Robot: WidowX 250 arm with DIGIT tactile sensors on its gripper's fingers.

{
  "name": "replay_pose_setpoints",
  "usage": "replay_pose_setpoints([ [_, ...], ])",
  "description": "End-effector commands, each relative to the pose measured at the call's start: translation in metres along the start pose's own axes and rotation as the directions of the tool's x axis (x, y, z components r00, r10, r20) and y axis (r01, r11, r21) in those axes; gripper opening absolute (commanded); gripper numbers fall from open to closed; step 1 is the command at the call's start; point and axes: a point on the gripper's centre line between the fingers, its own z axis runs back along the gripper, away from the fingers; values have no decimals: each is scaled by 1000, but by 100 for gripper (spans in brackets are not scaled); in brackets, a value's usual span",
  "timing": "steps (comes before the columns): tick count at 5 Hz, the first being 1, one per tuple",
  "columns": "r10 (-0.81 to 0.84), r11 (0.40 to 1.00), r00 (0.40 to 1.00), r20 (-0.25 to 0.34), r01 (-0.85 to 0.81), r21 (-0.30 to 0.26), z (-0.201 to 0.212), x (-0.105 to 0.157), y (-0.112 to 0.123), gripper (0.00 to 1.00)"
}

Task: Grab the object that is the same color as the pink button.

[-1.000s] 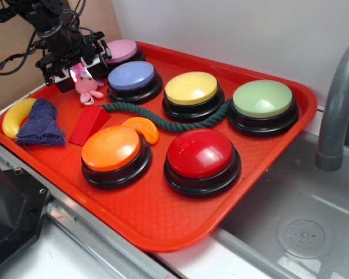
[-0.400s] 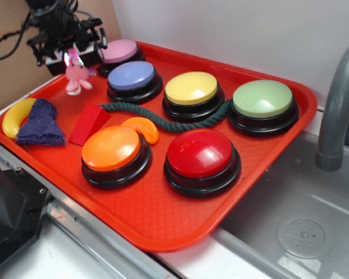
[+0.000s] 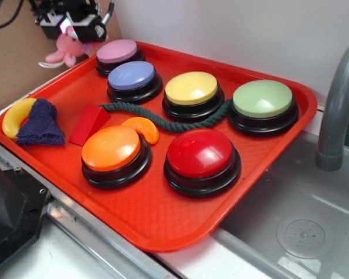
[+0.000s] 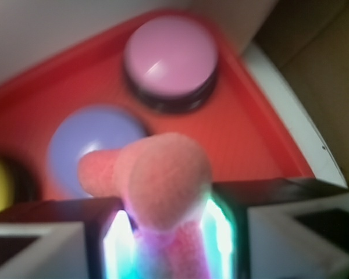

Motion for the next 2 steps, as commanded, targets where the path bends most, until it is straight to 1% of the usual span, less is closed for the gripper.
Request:
replay_pose_setpoints([
  [1,-286,956,947,-143,272,-110,13,-47,-13,0],
  [2,-259,966,950,-174,251,-64,17,-48,-11,0],
])
